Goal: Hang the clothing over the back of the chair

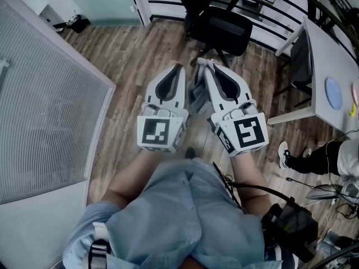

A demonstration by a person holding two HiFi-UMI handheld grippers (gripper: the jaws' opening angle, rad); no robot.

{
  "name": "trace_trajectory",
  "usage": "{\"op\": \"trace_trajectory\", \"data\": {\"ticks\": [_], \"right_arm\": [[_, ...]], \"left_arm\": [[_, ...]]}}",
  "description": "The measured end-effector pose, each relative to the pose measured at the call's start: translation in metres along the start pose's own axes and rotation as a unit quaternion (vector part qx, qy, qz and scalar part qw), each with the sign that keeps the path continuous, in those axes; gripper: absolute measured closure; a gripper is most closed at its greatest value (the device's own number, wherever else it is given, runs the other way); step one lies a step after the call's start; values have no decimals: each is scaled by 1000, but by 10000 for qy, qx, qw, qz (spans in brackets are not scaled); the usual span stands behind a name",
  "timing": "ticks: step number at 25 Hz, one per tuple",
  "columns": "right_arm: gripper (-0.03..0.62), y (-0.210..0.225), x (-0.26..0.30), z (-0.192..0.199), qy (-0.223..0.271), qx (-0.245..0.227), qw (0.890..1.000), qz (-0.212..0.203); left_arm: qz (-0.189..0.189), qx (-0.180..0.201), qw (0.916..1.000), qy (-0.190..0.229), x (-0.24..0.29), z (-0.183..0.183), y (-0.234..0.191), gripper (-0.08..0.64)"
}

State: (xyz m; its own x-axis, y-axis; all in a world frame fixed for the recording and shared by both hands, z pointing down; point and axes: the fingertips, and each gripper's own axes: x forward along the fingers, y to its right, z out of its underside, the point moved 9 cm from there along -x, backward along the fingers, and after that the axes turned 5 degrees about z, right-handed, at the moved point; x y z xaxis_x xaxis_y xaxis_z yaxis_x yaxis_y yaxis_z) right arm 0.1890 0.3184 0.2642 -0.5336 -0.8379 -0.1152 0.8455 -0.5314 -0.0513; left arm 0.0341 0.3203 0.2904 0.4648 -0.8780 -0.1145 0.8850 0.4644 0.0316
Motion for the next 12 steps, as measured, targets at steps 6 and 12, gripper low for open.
{"op": "trace_trajectory", "data": {"ticks": [6,12], "right_arm": [[565,31,81,-2,-77,-22,9996,-252],[565,42,139,35,-138,-26,9994,-328]], "left_arm": [[-217,-22,9998,-11,58,-4,-49,537],[-342,-111,9993,90,96,29,-94,537]]}}
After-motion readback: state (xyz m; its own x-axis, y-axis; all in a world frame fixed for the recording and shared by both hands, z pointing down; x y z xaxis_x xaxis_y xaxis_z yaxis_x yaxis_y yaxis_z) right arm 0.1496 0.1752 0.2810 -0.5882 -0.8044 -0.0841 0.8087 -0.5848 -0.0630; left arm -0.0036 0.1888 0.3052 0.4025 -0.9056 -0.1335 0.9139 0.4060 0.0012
